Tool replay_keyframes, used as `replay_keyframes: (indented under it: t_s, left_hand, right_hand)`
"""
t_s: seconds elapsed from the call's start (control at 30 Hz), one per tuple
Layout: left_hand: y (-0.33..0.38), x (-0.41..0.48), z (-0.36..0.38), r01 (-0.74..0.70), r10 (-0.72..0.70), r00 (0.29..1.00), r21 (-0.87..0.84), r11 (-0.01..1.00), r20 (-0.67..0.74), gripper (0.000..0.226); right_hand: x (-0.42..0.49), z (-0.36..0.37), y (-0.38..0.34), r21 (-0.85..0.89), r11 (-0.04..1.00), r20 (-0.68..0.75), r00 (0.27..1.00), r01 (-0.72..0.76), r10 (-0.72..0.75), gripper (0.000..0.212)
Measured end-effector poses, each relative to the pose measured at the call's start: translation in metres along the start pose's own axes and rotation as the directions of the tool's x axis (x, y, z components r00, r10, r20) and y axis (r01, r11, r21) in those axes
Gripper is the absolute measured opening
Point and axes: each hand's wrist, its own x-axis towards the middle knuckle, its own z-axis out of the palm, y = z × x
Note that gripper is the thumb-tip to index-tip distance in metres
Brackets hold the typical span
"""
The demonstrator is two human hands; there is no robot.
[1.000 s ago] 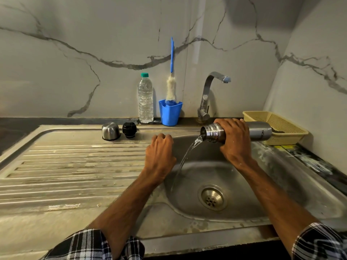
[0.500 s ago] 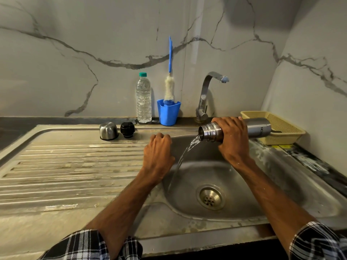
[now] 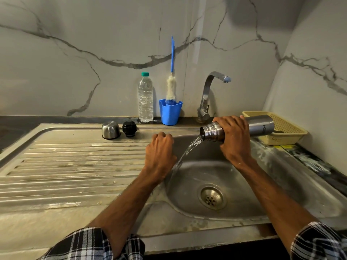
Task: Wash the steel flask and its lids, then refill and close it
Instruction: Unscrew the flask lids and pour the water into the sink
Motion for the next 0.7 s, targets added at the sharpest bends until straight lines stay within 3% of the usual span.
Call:
replay_keyframes:
  t_s: [0.7]
  left_hand:
    - [0.0,0.0001,0.0006,-0.008,0.008,1.0,0.009,1.0,-0.011,0.038]
  right_hand:
    - [0.0003,-0.0029,-0.0058,-0.05,0.998,0.018,0.999,0.047,-0.046,0.085]
